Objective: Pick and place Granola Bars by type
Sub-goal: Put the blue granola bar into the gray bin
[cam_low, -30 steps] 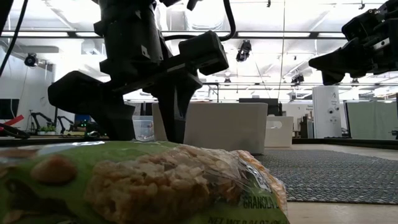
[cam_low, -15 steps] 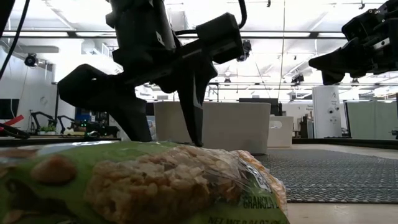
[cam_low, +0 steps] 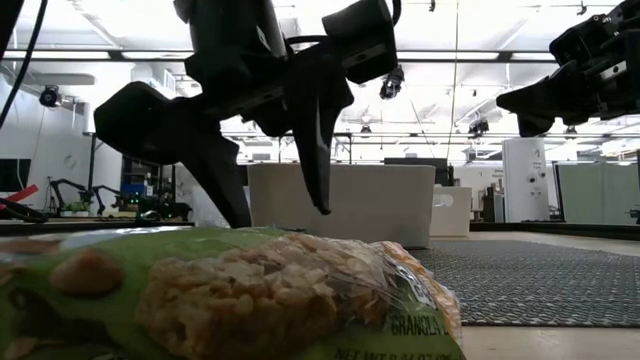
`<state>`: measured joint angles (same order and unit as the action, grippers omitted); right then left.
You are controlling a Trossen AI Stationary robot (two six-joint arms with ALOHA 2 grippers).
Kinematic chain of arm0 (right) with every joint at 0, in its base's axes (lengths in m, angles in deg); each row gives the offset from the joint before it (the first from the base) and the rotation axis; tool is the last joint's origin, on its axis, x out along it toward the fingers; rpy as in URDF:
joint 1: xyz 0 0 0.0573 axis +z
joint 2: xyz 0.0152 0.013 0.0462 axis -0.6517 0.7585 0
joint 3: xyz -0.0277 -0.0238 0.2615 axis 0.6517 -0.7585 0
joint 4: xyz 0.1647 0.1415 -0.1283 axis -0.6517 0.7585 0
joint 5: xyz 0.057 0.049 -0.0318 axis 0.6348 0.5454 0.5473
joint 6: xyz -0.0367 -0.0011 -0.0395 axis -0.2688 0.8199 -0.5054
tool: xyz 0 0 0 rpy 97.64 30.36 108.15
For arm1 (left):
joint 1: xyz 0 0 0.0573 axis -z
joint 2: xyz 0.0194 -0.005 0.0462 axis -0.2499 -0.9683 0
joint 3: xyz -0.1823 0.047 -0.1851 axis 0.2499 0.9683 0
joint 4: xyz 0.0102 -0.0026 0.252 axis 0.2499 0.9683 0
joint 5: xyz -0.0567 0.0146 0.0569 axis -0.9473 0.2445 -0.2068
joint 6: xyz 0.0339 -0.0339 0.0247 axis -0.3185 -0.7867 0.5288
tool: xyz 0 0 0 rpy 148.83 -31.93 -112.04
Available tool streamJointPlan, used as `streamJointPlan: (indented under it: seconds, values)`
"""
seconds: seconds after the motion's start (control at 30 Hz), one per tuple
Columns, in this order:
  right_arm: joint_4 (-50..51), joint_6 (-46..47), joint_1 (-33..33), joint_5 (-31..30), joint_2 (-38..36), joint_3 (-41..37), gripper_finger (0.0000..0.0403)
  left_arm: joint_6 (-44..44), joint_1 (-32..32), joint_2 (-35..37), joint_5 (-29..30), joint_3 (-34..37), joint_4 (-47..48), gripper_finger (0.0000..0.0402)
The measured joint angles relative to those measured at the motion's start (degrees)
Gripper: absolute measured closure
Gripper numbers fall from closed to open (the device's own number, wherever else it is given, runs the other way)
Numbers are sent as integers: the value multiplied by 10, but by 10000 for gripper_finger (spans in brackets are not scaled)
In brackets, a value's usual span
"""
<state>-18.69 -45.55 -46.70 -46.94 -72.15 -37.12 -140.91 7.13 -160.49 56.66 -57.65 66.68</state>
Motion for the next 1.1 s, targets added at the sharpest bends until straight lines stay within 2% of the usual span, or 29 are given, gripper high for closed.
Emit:
streamJointPlan:
  seconds: [0.17,0.4,1.1]
  values:
    - [0,0,0,0,0,0,394,1,-3,-18,-2,-19,5,193]
    - [0,0,0,1,0,0,394,25,-9,-63,-35,-72,9,194]
    - [0,0,0,0,4,0,394,3,-11,-64,-34,-75,82,194]
